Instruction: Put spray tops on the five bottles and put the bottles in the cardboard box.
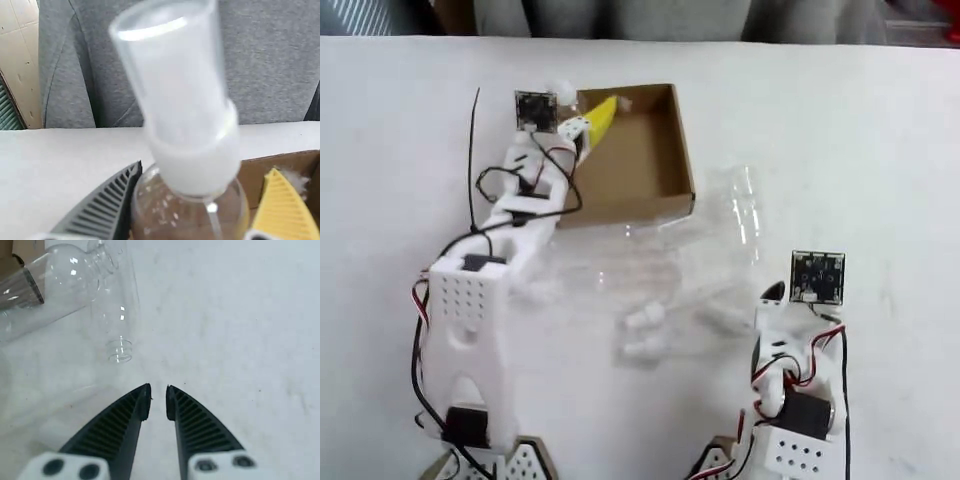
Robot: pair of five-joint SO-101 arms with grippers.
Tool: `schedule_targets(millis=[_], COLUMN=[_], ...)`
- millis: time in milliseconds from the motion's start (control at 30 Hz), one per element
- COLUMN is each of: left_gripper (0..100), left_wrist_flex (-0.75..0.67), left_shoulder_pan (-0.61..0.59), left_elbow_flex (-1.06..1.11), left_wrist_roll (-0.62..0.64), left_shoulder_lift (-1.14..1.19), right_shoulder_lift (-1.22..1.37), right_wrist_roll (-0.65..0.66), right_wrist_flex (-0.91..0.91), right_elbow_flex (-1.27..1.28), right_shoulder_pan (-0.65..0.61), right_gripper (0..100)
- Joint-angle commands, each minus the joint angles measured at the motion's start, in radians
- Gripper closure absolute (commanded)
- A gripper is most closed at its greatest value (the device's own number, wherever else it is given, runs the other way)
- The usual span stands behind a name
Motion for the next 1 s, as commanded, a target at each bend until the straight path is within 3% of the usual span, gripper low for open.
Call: schedule_targets(millis=[0,467,733,967], left_gripper=[65,65,64,65], left_wrist_flex=[0.012,0.012,0.114,0.12], left_shoulder_pan=[0.012,0.012,0.022,0.033], left_elbow_flex=[0.0,0.002,0.101,0.187], left_wrist_roll=[0.012,0.012,0.012,0.006], left_shoulder_lift=[-0.062,-0.07,-0.22,-0.321], right_shoulder_lift=[-0.002,-0.002,-0.002,-0.002], right_wrist_roll=[0.011,0.011,0.011,0.011], right_wrist_flex=[-0.005,-0.005,-0.005,-0.005], right_elbow_flex=[0.009,0.009,0.009,0.009], right_shoulder_pan=[-0.004,-0.004,-0.004,-0.002], right_gripper=[96.1,96.1,96.1,96.1])
